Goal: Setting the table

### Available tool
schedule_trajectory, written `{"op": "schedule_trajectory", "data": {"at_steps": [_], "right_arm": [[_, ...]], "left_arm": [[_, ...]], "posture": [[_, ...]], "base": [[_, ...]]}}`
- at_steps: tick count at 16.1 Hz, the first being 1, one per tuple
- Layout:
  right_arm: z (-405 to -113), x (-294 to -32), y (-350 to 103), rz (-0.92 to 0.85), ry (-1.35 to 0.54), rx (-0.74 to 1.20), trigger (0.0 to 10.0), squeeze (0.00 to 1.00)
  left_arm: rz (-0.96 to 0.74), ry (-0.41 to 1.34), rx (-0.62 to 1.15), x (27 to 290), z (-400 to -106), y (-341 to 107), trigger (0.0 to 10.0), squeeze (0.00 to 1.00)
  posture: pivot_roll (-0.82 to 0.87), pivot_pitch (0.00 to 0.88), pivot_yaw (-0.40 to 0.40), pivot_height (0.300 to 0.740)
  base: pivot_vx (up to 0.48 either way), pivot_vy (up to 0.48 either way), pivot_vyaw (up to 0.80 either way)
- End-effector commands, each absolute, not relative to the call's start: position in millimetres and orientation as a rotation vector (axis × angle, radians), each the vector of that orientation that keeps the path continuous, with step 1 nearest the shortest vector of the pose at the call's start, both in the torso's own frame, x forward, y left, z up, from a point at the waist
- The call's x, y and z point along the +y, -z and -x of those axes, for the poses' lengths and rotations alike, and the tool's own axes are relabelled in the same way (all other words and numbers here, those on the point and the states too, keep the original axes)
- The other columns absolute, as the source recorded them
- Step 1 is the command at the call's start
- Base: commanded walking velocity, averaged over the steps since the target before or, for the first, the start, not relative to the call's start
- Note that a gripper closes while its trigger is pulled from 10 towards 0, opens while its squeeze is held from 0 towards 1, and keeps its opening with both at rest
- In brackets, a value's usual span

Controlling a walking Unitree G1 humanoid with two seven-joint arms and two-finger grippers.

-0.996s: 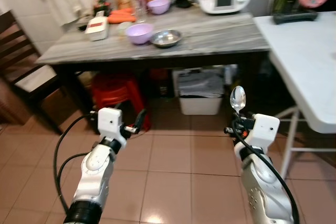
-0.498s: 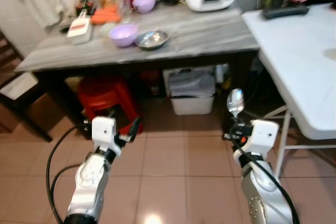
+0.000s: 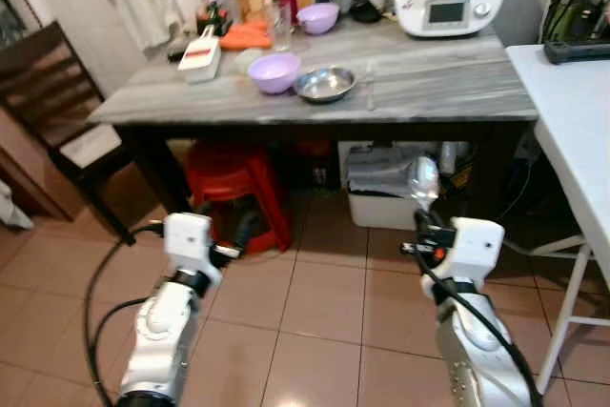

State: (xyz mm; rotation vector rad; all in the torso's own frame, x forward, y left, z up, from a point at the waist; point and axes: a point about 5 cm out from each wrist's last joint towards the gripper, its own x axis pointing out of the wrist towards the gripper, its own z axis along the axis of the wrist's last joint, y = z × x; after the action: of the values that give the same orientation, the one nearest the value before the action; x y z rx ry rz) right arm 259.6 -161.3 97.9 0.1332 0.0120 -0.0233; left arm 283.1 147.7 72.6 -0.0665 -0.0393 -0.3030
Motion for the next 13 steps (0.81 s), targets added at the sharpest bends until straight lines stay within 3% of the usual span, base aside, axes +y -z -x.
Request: {"op": "schedule_trajectory", "data": {"at_steps": [1, 6, 13], "right_arm": [[-261.5, -159.2, -104.8, -0.146, 0.025, -0.016, 10.0, 0.0], [-262.7, -159.4, -104.4, -0.164, 0.034, -0.011, 10.0, 0.0], [-261.9, -163.1, -105.1, -0.154, 0.036, -0.007, 10.0, 0.0]], "left_arm": [[0.048, 0.298, -0.052, 153.5, -286.2, -78.1, 10.0, 0.0], [0.056, 0.311, -0.045, 150.0, -285.7, -77.3, 10.0, 0.0], [0.054, 0.289, -0.037, 156.3, -280.6, -75.5, 10.0, 0.0]], "posture": [[-0.11, 0.0, 0.146, 0.74], [-0.12, 0.0, 0.146, 0.74], [-0.11, 0.0, 0.134, 0.74]], "base": [[0.3, 0.0, 0.0], [0.295, 0.0, -0.6], [0.402, 0.0, 0.0]]}}
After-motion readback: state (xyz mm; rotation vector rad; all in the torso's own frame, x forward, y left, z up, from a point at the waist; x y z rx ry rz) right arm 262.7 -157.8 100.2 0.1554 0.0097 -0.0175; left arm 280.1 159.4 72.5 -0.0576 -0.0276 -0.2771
